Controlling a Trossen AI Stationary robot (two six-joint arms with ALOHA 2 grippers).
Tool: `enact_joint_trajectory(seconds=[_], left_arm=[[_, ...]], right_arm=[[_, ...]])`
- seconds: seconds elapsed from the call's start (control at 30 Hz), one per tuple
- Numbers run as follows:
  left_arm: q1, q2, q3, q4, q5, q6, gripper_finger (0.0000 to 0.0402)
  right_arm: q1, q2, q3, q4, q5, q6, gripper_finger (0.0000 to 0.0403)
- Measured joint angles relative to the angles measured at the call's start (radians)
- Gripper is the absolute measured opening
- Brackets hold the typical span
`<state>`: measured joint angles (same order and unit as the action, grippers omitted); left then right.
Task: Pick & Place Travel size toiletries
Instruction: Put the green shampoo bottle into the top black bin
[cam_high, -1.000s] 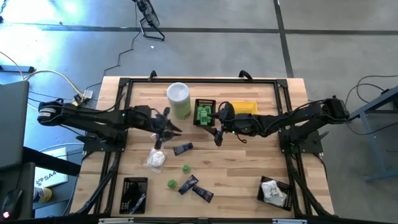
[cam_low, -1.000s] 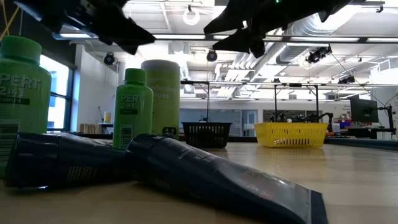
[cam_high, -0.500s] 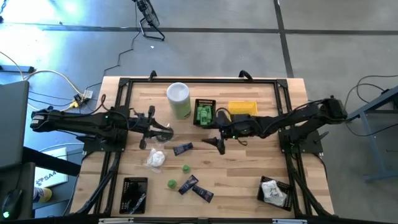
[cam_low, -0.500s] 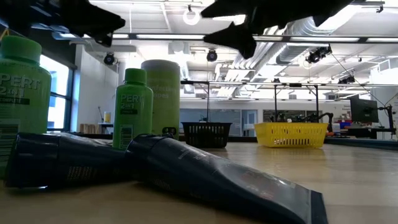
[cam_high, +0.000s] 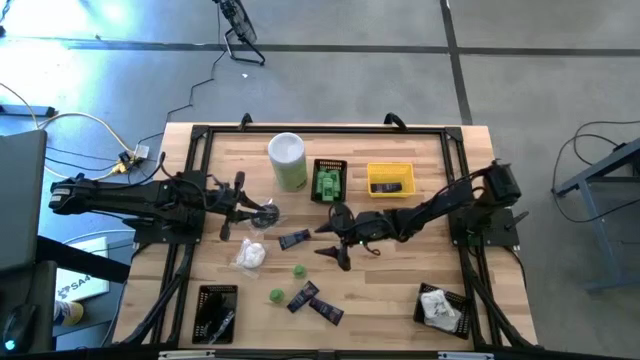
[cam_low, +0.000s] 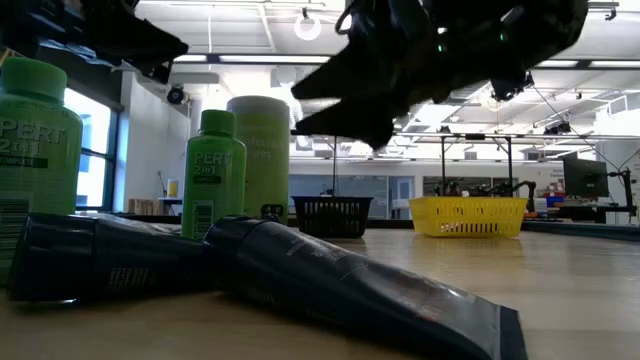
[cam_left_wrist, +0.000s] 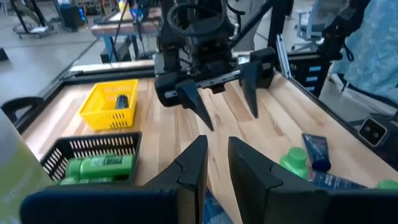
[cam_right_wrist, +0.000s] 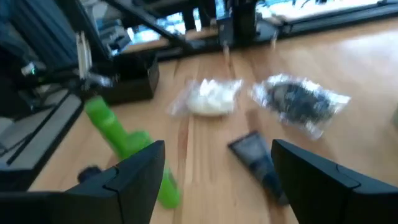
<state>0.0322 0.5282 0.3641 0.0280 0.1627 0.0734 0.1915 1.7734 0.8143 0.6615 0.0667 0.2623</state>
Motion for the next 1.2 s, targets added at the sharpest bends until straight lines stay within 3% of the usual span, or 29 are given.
enact_joint_trajectory(seconds=[0.2,0.6,0.93,1.2], left_arm=[[0.000,0.020,0.000,-0.003,-0.001,0.000,0.0061],[0.000,0.027,0.000,-0.002,-0.046,0.000,0.0061],[0.000,0.027,0.000,-0.001,-0.047,0.000,0.0061],[0.000,0.027,0.000,-0.002,-0.047,-0.006,0.0061]], right_arm=[[0.021,0.086,0.000,0.080,-0.067,0.000,0.0286],[0.038,0.221,0.001,0.275,-0.075,0.018,0.0286],[0.045,0.306,0.098,0.268,-0.152,0.046,0.0286],[0.046,0.329,0.136,0.213,-0.151,0.057,0.0286]])
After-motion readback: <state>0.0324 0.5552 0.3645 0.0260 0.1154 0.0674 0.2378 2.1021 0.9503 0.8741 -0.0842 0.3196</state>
